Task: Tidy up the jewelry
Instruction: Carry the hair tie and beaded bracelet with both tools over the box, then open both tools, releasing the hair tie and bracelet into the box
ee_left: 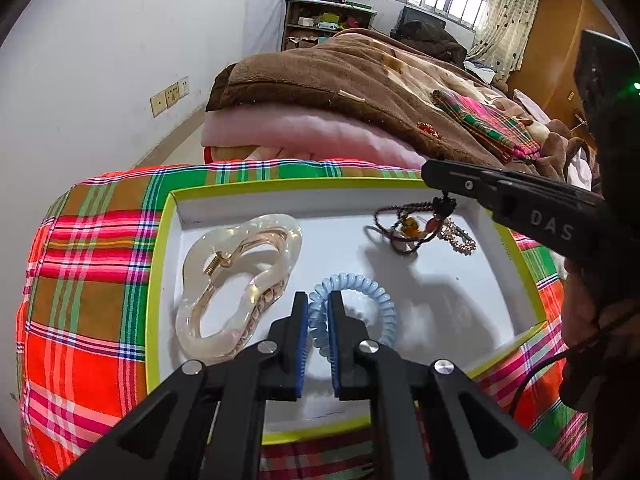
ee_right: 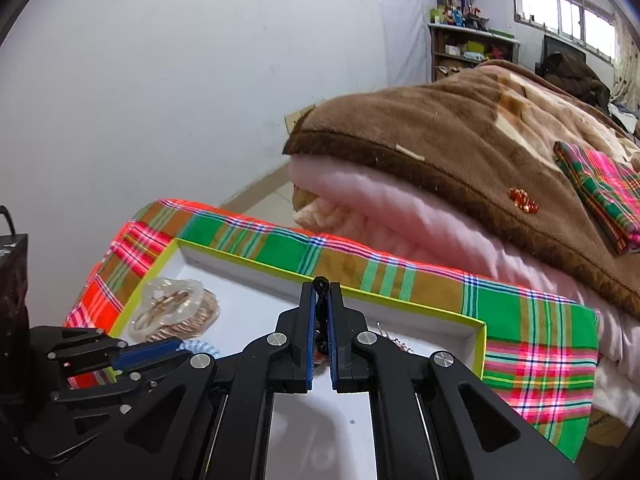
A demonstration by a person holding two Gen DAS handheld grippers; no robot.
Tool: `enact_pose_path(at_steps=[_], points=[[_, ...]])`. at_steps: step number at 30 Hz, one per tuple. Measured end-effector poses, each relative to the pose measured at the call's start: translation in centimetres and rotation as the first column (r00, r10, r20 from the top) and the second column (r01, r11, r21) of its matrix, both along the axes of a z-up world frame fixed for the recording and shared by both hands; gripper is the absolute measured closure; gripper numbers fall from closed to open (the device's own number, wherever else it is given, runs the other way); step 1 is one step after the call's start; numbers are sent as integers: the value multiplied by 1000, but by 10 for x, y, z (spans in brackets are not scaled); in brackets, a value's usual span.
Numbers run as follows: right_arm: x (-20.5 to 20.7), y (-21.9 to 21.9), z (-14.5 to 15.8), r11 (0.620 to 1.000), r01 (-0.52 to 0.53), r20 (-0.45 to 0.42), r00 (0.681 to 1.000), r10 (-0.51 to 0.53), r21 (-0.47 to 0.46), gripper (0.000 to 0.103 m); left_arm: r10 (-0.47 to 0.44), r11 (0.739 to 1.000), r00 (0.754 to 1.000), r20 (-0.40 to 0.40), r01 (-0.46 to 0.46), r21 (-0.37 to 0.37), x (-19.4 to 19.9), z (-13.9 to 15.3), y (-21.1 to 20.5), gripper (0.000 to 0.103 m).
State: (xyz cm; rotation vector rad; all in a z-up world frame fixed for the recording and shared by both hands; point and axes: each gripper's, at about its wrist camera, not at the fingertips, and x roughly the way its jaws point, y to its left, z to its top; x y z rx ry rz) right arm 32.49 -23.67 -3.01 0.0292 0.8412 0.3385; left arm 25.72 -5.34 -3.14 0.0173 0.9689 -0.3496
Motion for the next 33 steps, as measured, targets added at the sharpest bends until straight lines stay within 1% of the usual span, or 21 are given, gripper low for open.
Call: enact_pose_path(at_steps=[5,10,20,22,26,28,33], points=[[1,-2,-13,1000,1,-26,1000,-1,-12,98,6,1000,1000,-17,-5,14,2,-8,0,93],[4,-2,-24,999,4,-47,999,-6,-46,98,3,1000,1000,-28,-2,19,3,-12,-2,93],[2,1,-33,995,-10,-47,999,5,-98,97,4,999,1000,-24,-3,38,4,-14,-1,91],[2,2,-33,994,-13,-45,999,8,-111,95,5,998,1000,-16,-4,55,4,-14,-3,85],[1,3,-32,991,-9,-36,999,4,-131,92,2,999,1000,-18,-1,53,4,-14,-3,80],[-1,4,-31,990,-9,-24,1000,6,-140,92,7,998,1000,-17,-6,55,4,-14,-2,75],[-2,6,-30,988,-11,-20,1000,8,-153,88,11,999,1000,-20,-10,52,3,-13,-1,70]])
